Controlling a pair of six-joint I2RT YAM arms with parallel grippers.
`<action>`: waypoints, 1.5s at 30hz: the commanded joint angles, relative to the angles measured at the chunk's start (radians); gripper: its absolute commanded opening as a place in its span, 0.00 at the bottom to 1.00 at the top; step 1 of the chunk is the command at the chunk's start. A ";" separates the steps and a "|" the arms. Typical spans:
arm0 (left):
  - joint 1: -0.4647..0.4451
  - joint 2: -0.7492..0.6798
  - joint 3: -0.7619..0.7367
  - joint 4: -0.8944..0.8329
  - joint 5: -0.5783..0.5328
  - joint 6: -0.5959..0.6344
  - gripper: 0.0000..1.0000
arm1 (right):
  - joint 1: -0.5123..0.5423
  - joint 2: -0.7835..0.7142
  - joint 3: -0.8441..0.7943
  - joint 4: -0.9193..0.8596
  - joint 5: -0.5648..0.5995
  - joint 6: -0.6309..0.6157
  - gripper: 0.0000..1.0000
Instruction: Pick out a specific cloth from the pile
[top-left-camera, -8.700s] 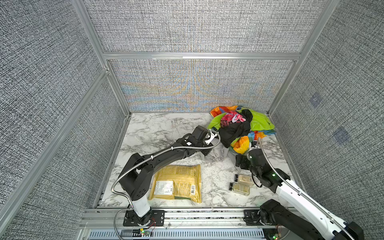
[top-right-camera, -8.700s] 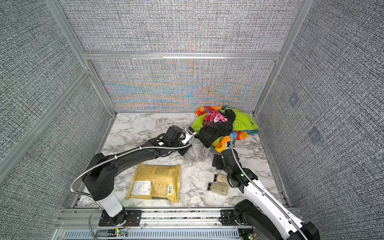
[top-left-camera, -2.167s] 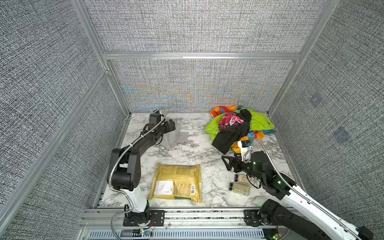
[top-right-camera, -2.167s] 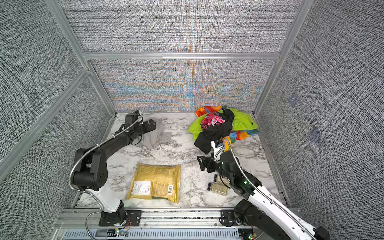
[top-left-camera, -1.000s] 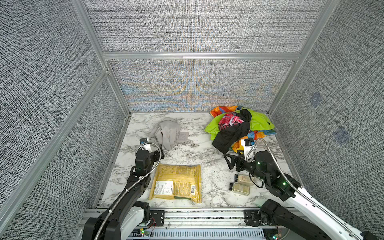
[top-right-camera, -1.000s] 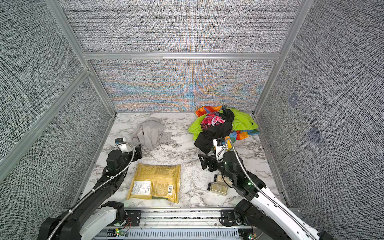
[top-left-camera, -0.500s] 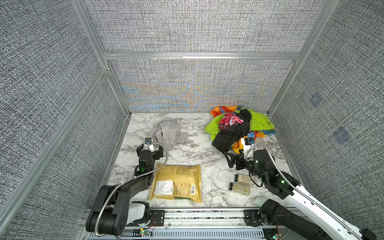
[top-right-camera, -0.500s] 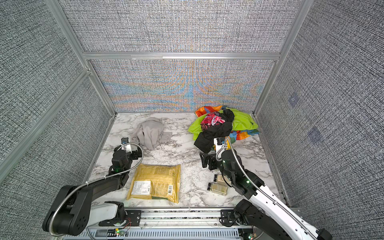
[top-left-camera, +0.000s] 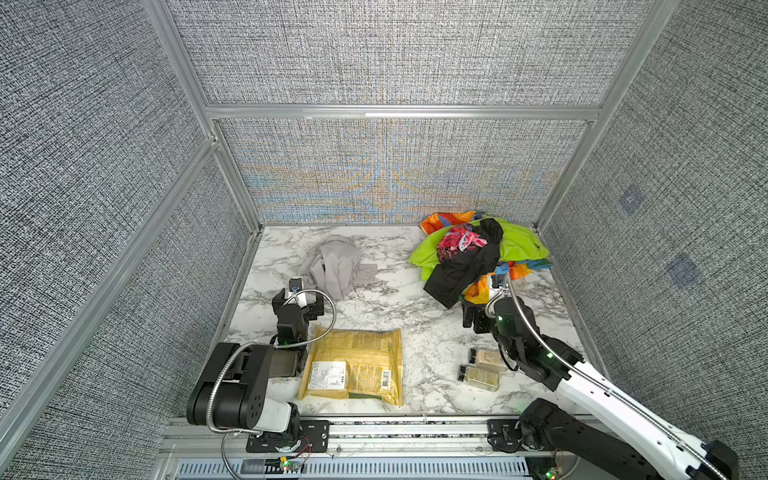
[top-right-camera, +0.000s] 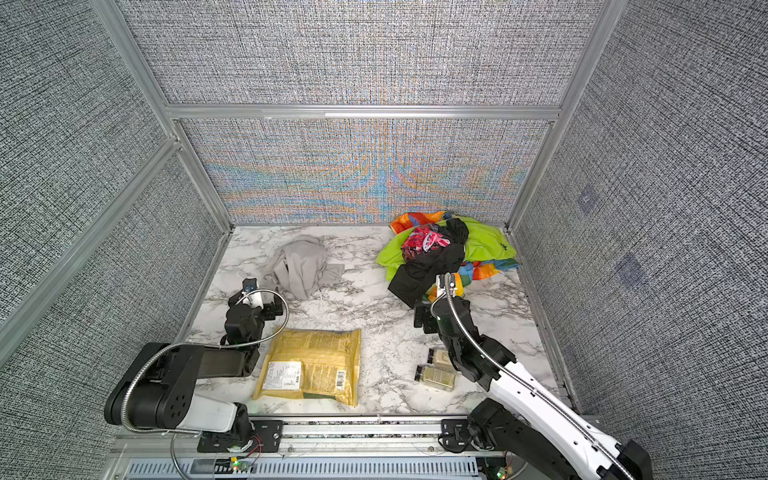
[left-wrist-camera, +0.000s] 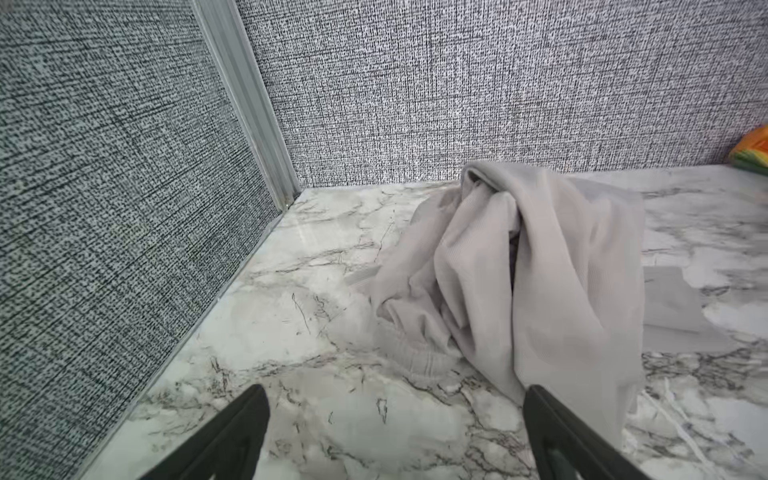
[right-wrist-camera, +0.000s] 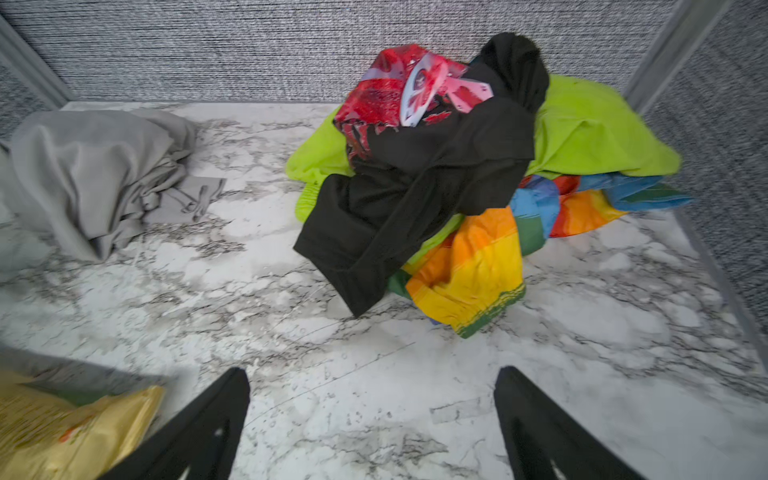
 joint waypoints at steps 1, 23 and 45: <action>0.017 0.004 0.029 -0.029 0.044 -0.026 0.99 | -0.031 -0.007 -0.028 0.119 0.056 -0.106 0.95; 0.020 0.005 0.020 -0.008 0.044 -0.027 0.99 | -0.501 0.408 -0.334 1.029 -0.045 -0.367 0.99; 0.020 0.006 0.021 -0.008 0.042 -0.027 0.99 | -0.583 0.686 -0.314 1.262 -0.224 -0.331 0.99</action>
